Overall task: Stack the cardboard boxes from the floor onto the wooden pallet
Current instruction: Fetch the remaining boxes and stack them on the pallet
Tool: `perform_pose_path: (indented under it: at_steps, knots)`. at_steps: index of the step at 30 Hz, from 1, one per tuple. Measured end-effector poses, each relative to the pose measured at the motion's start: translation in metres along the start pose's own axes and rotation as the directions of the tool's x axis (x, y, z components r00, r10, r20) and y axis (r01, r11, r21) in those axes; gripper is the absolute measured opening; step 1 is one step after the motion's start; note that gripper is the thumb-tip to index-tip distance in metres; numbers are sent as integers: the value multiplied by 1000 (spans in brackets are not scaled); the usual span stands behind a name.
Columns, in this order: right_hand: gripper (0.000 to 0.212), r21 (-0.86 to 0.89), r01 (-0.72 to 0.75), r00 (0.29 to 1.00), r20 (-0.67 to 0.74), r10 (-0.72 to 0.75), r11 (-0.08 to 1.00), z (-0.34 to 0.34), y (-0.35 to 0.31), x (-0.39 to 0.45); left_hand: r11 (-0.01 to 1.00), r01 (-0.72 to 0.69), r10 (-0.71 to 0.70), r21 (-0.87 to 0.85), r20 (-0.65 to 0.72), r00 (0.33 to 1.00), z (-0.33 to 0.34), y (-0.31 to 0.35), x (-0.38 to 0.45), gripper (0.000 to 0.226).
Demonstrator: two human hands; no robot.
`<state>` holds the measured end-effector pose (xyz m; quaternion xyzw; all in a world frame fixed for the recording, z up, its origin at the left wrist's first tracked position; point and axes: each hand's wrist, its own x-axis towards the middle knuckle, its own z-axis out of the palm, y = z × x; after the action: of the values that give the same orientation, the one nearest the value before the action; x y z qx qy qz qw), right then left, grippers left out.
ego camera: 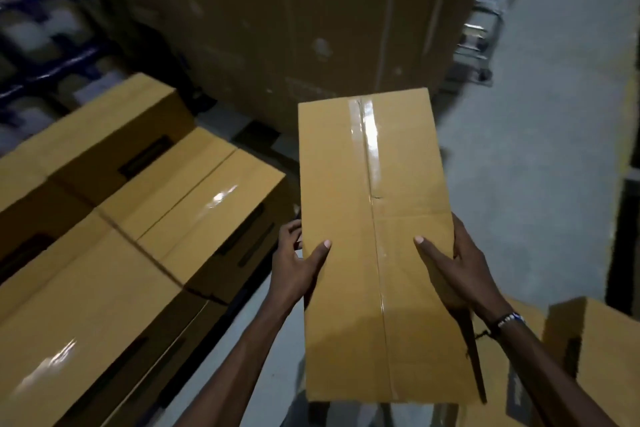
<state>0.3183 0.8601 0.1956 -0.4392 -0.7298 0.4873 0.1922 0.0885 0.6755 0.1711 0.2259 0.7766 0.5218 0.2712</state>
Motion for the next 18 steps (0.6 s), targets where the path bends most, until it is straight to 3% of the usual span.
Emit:
perform_pose_path:
  at_steps: [4,9,14,18]
  knots:
    - [93,-4,63,982,177,-62,998,22,-38,-15,996,36,-50,-76,-181,982,-46,10,-58,59]
    - [89,24,156,914,375,-154,987,65,-86,-33,982,50,-117,-181,-381,917,-100,3,-117,59]
    - [75,85,197,852,478,-213,977,112,-122,-64,974,20,-132,-224,-501,856,-152,-9,-161,61]
    - [97,109,210,827,510,-236,972,148,-143,-95,973,4,-133,-231,-545,828,-195,-22,-188,63]
